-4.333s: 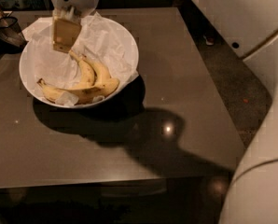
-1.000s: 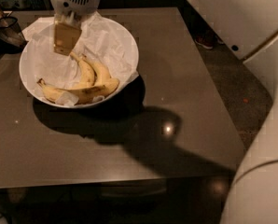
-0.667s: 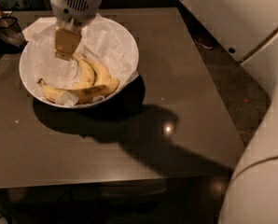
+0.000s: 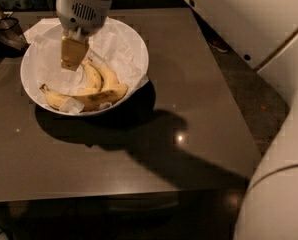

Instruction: Pick banana from white bowl

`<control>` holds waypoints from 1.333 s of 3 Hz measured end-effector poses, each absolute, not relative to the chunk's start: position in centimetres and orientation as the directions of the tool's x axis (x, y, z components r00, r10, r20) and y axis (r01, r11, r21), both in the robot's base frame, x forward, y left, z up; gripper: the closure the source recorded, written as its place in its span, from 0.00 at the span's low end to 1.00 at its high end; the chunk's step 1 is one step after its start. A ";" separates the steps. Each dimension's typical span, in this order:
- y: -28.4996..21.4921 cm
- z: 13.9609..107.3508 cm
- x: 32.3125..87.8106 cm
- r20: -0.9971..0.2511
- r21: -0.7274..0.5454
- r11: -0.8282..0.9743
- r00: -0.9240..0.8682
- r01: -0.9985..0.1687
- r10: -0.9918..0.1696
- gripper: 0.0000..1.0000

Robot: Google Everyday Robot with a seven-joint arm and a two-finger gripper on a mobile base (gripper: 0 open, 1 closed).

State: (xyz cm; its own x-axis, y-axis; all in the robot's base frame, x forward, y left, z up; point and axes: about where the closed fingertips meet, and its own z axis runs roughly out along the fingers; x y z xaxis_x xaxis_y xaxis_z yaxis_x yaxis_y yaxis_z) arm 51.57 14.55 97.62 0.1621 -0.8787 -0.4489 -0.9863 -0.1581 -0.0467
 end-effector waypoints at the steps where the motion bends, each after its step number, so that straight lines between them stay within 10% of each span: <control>1: 14.2 96.8 51.5 -0.447 -0.036 -0.157 0.157 -0.987 -0.881 0.68; 4: 13.1 95.8 51.8 -0.465 -0.022 -0.147 0.140 -0.989 -0.874 0.28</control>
Offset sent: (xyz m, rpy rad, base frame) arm 0.0018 -0.0206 -0.0218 0.0041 0.0369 -0.0130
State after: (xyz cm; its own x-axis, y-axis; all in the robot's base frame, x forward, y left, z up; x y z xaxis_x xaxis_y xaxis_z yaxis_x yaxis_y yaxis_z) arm 51.76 13.07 95.78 0.1402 -0.8742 -0.4649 -0.9889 -0.1467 -0.0222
